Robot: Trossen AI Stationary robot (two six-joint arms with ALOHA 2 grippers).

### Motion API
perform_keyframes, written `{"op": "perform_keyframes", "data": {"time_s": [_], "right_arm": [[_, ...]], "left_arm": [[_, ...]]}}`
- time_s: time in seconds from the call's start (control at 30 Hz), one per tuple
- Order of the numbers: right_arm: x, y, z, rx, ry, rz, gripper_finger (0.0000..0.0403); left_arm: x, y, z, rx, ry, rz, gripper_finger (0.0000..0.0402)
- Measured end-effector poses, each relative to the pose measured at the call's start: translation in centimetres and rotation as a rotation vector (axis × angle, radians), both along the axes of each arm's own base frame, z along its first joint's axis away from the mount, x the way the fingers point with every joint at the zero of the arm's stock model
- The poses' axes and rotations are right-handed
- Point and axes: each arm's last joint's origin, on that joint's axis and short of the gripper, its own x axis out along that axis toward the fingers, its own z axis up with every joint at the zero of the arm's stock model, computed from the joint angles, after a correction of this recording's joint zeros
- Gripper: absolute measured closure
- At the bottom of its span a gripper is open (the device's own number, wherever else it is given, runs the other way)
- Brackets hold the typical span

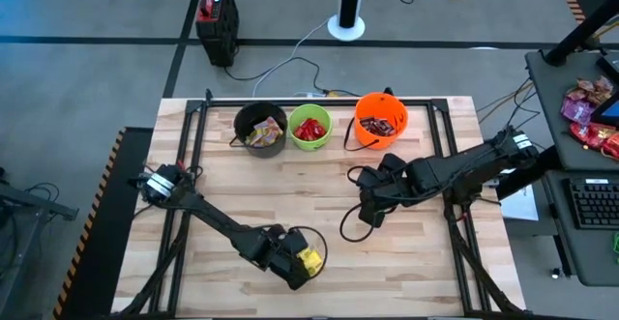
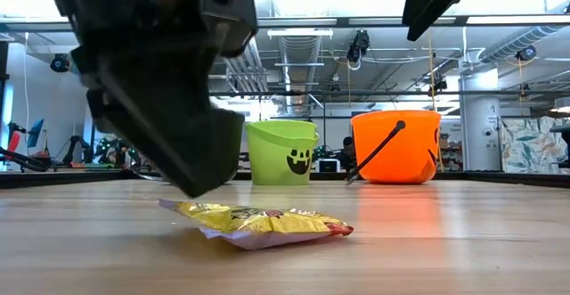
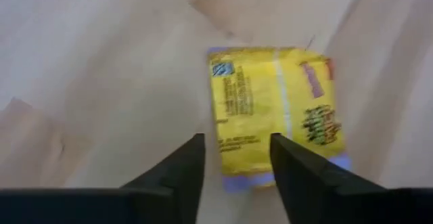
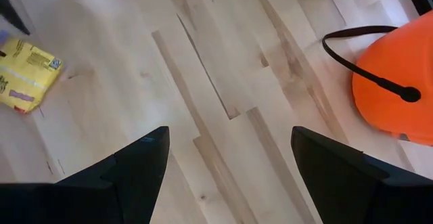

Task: Sort candy by brand, put in halloween buckets
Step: Put the yellow candy into the black bucket

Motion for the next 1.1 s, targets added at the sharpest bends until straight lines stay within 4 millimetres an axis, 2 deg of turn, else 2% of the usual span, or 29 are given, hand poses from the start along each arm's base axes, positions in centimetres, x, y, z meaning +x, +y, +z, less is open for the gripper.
{"op": "perform_keyframes", "data": {"time_s": [0.13, 0.23, 0.37, 0.53, 0.8, 0.93, 1.1], "right_arm": [[0.0, 0.1, 0.0, -0.001, 0.001, 0.009, 0.0103], [0.0, 0.1, 0.0, -0.001, 0.001, 0.009, 0.0106], [0.0, 0.1, 0.0, -0.001, -0.001, 0.009, 0.0104], [0.0, 0.1, 0.0, -0.001, -0.003, 0.014, 0.0107], [0.1, 0.1, 0.0, -0.001, -0.004, 0.014, 0.0110], [0.1, 0.1, 0.0, -0.001, -0.004, 0.014, 0.0109], [0.1, 0.1, 0.0, -0.001, -0.004, 0.014, 0.0108]], "left_arm": [[0.1, 0.0, 0.3, 0.004, -0.021, -0.002, 0.0199], [-0.1, 0.1, -0.2, 0.013, -0.008, -0.003, 0.0169], [0.0, 0.0, -0.4, 0.003, -0.029, -0.008, 0.0158], [0.4, -0.3, -2.0, 0.015, -0.025, -0.012, 0.0163], [0.7, -0.5, -4.0, 0.049, 0.020, 0.006, 0.0189], [0.6, -0.4, -4.7, 0.065, 0.052, 0.029, 0.0239], [0.4, -0.2, -4.8, 0.092, 0.060, 0.045, 0.0324]]}}
